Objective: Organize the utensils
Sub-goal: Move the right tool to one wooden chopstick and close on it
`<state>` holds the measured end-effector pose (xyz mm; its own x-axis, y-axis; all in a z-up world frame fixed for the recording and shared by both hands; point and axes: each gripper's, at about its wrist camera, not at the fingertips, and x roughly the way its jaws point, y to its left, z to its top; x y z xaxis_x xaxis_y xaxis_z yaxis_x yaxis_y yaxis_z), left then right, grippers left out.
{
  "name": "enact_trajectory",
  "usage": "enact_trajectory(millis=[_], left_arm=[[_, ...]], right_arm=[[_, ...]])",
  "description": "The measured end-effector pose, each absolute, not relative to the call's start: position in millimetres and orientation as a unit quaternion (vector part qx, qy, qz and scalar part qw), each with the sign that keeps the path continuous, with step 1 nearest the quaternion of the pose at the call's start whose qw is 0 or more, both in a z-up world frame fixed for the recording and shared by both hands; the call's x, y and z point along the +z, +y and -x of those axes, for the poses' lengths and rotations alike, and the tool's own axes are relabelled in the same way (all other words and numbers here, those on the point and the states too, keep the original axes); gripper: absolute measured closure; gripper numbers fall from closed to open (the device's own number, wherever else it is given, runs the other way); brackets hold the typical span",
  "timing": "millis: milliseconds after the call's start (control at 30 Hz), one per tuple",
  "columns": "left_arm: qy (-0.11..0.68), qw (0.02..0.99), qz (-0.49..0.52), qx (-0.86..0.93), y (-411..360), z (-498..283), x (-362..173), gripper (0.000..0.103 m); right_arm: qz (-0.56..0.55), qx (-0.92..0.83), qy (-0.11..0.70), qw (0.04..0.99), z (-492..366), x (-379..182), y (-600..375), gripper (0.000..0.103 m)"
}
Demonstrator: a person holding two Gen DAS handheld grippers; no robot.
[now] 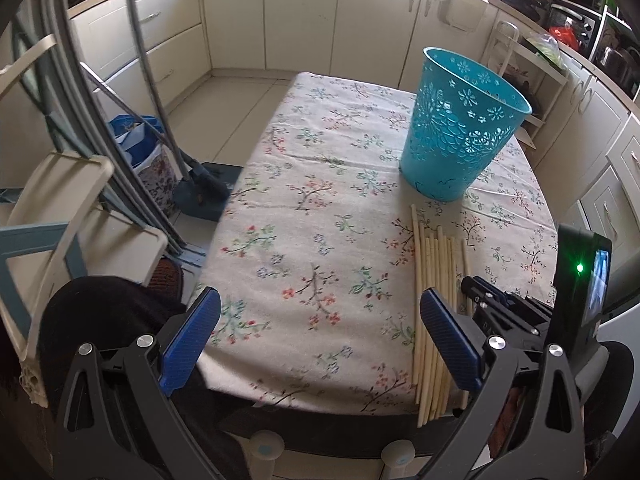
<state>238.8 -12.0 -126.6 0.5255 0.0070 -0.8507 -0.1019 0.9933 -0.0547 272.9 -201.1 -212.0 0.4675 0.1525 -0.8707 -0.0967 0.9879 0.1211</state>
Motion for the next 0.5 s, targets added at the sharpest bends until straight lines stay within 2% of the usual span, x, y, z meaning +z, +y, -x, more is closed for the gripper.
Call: enact_trajectory(millis=[167,500], left_arm=[[0.500,0.866,0.022,0.013,-43.4,-267.3,-146.3,0.007],[0.534,0.845,0.001,0.022,-69.2,-318.5,-194.6,0.008]], right_arm=[[0.018,0.086,0.509,0.856,-275.0,-210.8,-202.4,0.096],[-0.026,0.089,0.498,0.862,-275.7,-213.2,-232.2,0.098]])
